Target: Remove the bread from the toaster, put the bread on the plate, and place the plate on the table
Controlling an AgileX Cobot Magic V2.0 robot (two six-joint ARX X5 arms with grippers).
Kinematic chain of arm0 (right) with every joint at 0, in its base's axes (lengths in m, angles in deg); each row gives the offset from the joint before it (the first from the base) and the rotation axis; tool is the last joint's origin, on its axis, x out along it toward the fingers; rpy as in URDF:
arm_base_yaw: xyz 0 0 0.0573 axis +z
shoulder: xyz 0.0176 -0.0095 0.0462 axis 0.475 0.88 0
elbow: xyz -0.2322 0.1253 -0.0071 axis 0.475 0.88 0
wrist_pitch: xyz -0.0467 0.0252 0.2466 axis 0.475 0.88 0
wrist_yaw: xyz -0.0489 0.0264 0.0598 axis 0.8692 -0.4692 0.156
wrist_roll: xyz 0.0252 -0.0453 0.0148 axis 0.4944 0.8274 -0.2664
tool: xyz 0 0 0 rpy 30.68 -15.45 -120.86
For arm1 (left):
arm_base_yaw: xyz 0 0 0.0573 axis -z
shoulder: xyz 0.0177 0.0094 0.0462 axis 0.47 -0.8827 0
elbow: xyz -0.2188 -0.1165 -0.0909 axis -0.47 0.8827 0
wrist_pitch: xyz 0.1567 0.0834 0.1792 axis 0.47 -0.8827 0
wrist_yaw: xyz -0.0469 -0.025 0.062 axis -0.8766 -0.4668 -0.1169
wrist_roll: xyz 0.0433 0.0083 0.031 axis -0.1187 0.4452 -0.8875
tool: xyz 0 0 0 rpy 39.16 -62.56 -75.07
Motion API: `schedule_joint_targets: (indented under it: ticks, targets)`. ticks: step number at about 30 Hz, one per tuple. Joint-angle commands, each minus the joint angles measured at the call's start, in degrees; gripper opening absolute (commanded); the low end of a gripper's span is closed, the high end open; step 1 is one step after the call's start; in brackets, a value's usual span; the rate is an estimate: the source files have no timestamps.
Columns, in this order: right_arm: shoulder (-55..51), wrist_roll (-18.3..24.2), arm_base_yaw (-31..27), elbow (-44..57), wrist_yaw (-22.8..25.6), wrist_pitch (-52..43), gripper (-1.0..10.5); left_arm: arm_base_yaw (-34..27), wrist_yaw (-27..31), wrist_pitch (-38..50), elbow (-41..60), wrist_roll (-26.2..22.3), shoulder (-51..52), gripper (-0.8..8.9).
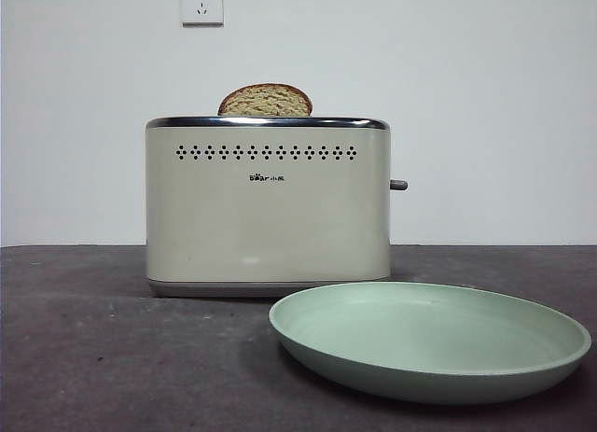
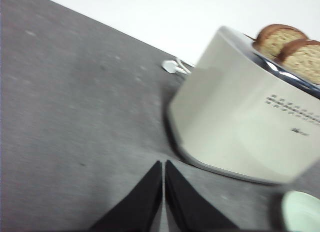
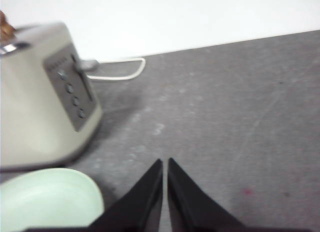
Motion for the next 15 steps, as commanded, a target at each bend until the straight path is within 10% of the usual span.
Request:
schedule_joint_targets:
  ticks: [1,15]
  targets:
    - [-0.15,-5.22,-0.04,-1.75,-0.11,1.40,0.0,-0.11,-3.93,0.48,-1.22,2.99,-0.04,0.07]
    - [10.69,-3.08,0.31,-20.35,-4.87,13.53,0.0,-0.09,-13.99,-7.93,-15.52,-0.46,-7.72,0.07]
